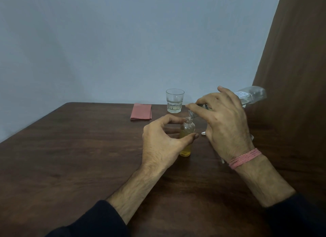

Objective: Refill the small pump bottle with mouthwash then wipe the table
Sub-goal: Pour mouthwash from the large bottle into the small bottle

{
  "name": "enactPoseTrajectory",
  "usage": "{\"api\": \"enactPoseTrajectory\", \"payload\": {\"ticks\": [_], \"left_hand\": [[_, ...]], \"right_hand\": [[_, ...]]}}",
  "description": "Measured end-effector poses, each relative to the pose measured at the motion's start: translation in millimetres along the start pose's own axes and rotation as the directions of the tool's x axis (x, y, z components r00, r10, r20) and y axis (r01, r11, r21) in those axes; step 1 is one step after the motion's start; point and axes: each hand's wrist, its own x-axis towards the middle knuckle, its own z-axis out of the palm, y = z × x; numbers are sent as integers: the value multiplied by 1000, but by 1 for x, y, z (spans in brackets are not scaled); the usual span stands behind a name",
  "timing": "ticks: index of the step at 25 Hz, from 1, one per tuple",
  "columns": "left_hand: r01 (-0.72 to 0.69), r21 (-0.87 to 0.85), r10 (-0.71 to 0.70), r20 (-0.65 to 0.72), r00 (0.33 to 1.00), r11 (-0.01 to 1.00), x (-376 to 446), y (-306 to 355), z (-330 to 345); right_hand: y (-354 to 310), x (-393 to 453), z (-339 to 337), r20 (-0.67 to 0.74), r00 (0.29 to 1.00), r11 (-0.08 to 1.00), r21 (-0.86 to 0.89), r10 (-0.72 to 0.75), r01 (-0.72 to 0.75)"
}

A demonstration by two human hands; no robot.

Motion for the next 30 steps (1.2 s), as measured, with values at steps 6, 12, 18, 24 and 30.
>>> {"api": "enactPoseTrajectory", "payload": {"ticks": [6, 12, 18, 24, 30], "left_hand": [[-5, 3, 5, 0, 1000, 1000, 1, -1, 0], [-7, -3, 7, 6, 1000, 1000, 1, -1, 0], [-12, -10, 12, 7, 1000, 1000, 2, -3, 1], [-9, -32, 9, 9, 1000, 999, 2, -3, 0], [-14, -18, 14, 18, 1000, 1000, 2, -2, 2]], "right_hand": [[2, 1, 1, -5, 1000, 1000, -15, -17, 17], [2, 4, 3, -33, 998, 998, -38, -59, 58], [4, 8, 4, -64, 993, 994, -56, -97, 94], [5, 8, 3, -68, 993, 993, -64, -99, 94], [8, 11, 5, -111, 981, 985, -93, -157, 147]]}}
